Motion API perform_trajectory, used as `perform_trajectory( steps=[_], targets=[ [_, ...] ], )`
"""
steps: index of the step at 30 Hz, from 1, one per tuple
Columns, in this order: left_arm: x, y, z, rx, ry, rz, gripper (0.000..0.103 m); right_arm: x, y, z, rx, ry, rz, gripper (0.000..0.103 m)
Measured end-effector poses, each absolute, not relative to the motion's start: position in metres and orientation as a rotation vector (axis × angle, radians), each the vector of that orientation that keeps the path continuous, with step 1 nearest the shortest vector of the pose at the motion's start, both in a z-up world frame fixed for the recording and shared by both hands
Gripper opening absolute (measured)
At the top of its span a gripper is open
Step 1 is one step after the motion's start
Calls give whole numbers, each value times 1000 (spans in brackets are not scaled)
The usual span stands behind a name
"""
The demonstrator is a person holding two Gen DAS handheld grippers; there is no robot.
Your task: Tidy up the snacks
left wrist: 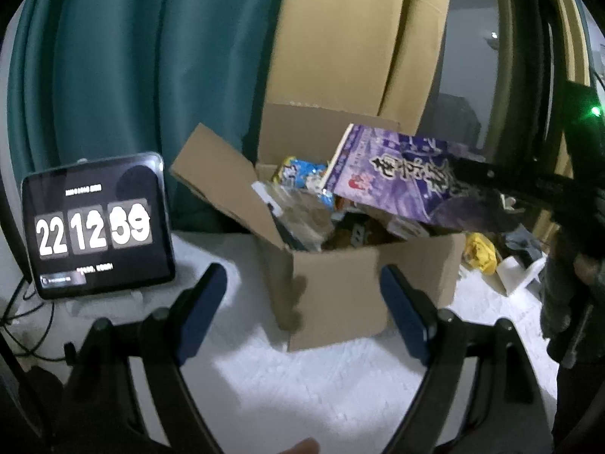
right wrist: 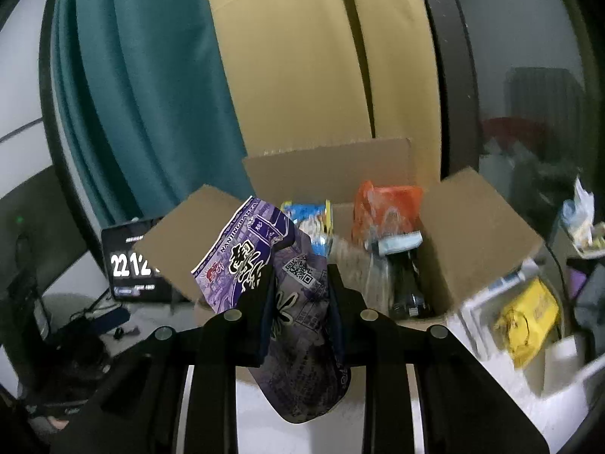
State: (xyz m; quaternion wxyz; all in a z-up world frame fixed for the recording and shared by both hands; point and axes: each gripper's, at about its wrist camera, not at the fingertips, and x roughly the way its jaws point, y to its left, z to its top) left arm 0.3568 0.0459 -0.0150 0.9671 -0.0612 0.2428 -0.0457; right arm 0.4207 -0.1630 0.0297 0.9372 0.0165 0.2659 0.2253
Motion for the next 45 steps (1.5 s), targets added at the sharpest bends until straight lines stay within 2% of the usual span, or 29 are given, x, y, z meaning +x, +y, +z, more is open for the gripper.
perform_trajectory(
  steps=[5,9,21,23,24,25,28,45],
  targets=[
    [369,49,-9,-107,469,-62,85,455,-149,27,22,547,468,27],
    [379,49,-5,-90,450,-39,93,475,-141,25,10,546,469,27],
    [394,55,1,-96,386,35,93,525,-129,16,-19,569,418,30],
    [395,55,1,-95,381,47,93,531,-128,15,-37,574,394,38],
    [395,55,1,-98,378,47,93,532,-128,14,-45,570,375,46],
    [395,55,1,-100,375,48,94,532,-129,14,-48,566,360,52],
    [391,54,2,-91,369,62,94,531,-134,12,-39,572,351,55],
    [334,34,29,-70,318,75,95,457,-144,28,-91,555,324,57]
  ],
)
